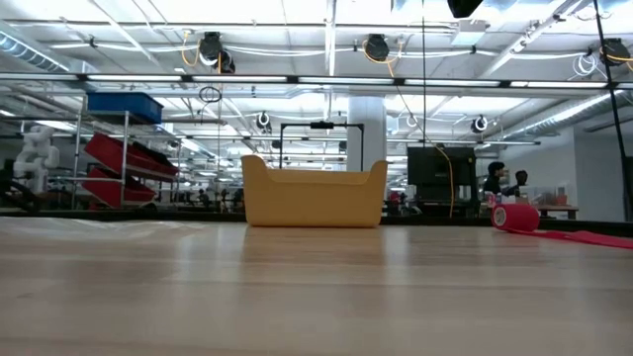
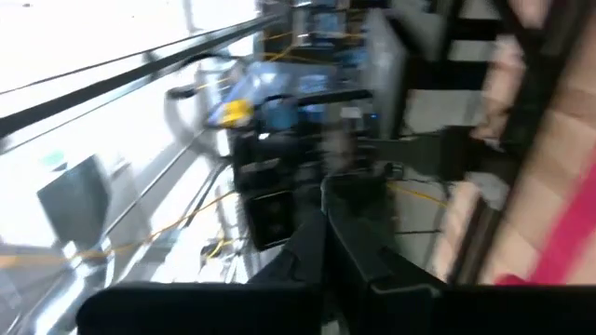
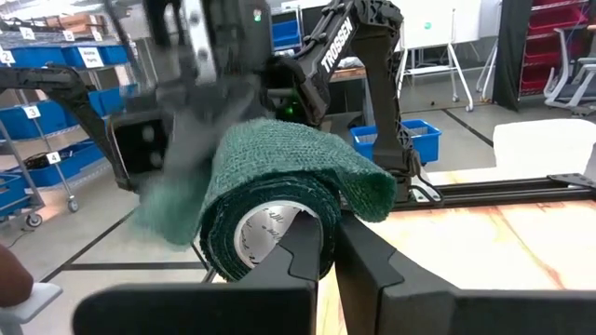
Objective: Roll bandage
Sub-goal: Roll the green bandage
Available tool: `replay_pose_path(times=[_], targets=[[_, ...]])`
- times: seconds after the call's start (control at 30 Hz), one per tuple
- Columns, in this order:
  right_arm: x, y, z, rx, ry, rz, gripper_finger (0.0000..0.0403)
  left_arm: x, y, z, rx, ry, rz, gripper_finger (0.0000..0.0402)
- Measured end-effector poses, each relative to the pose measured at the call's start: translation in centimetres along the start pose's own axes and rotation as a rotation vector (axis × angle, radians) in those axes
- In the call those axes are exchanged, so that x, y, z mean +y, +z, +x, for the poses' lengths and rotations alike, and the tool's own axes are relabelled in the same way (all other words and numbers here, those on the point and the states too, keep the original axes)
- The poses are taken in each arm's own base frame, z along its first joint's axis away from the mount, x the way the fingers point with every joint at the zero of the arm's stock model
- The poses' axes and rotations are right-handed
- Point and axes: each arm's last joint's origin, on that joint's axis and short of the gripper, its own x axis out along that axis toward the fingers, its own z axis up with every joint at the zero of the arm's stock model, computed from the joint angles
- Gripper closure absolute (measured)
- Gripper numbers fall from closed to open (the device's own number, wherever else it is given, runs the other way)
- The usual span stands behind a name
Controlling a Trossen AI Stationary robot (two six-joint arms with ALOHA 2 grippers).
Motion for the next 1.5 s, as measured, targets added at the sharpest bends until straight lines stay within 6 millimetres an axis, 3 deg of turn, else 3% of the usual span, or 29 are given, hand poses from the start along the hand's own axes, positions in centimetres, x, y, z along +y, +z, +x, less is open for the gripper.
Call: replay_pose_path(times=[0.3, 0.43, 0.87, 1.3, 1.5], targets=[[0.1, 0.0, 0.0, 0.003, 0.011, 0.0, 0.0392, 2.3, -0.4, -0.3, 0.089, 0.197, -0.124, 0.0397], [0.1, 0.0, 0.0, 0.009, 0.041, 0.005, 0.0392, 2.3, -1.4, 0.0, 0.216, 0.188, -0.114, 0.0397], [0.2, -0.1, 0.0, 0.015, 0.062, 0.008, 0.0392, 2.2, -2.8, 0.4, 0.396, 0.155, -0.071, 0.0397], [0.4, 0.2, 0.0, -0.007, 0.12, 0.013, 0.0392, 2.1, -3.4, 0.7, 0.433, 0.16, -0.115, 0.0397], [0.4, 0.2, 0.0, -0.006, 0.12, 0.013, 0.0392, 1.6, -3.3, 0.8, 0.424, 0.131, -0.136, 0.0354]])
